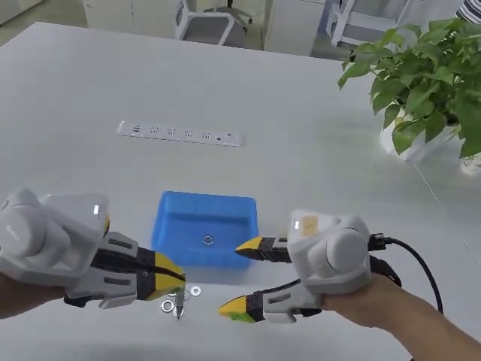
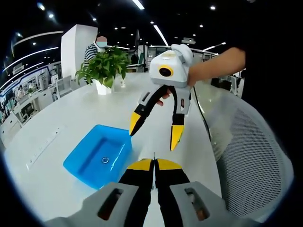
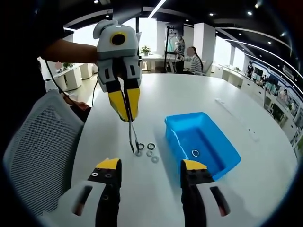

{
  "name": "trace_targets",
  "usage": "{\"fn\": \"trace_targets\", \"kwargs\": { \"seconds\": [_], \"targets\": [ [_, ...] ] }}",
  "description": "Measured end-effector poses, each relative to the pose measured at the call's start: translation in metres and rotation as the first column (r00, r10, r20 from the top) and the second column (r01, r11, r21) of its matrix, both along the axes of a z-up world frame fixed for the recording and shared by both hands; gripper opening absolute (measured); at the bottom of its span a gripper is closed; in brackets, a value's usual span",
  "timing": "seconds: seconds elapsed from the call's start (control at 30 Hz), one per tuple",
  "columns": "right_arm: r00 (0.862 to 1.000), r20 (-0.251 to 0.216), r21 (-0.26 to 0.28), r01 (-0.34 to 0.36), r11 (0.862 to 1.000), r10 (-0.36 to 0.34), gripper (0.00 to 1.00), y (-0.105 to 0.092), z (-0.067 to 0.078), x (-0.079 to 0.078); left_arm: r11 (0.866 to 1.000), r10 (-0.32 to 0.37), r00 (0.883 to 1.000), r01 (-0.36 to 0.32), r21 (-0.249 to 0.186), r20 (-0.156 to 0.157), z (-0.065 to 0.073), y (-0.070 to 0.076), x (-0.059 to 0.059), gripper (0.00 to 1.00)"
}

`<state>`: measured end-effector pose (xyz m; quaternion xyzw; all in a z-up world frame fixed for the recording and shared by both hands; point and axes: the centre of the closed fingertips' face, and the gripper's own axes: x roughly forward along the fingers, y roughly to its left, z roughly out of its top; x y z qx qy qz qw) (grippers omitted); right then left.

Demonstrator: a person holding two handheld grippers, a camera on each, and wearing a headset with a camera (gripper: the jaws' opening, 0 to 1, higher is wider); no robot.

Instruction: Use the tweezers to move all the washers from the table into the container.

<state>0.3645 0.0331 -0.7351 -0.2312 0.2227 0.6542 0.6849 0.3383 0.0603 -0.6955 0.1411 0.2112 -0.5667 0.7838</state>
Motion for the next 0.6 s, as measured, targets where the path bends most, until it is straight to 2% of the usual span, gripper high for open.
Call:
{"fn": "trace_targets", "kwargs": {
  "seconds": [0.17, 0.3, 0.4, 0.6],
  "targets": [
    [0.997, -0.003, -0.024, -0.073, 0.997, 0.073, 0.38, 0.01, -0.007, -0.008, 1.0, -0.007, 1.0, 0.007, 0.008, -0.003, 0.0, 0.0, 0.0, 0.05],
    [0.991, -0.008, -0.031, -0.132, 0.991, 0.132, 0.33, 0.02, -0.011, -0.014, 1.0, -0.007, 1.0, 0.007, 0.008, -0.005, 0.0, -0.001, 0.0, 0.05],
    [0.981, 0.007, -0.052, -0.193, 0.98, 0.193, 0.3, 0.027, -0.017, -0.02, 1.0, -0.009, 1.0, 0.009, 0.009, -0.006, 0.0, -0.001, -0.001, 0.05],
    [0.971, 0.011, -0.058, -0.238, 0.97, 0.239, 0.25, 0.039, -0.022, -0.023, 1.0, -0.006, 1.0, 0.007, 0.012, -0.01, -0.002, 0.001, 0.002, 0.05]
  ]
}}
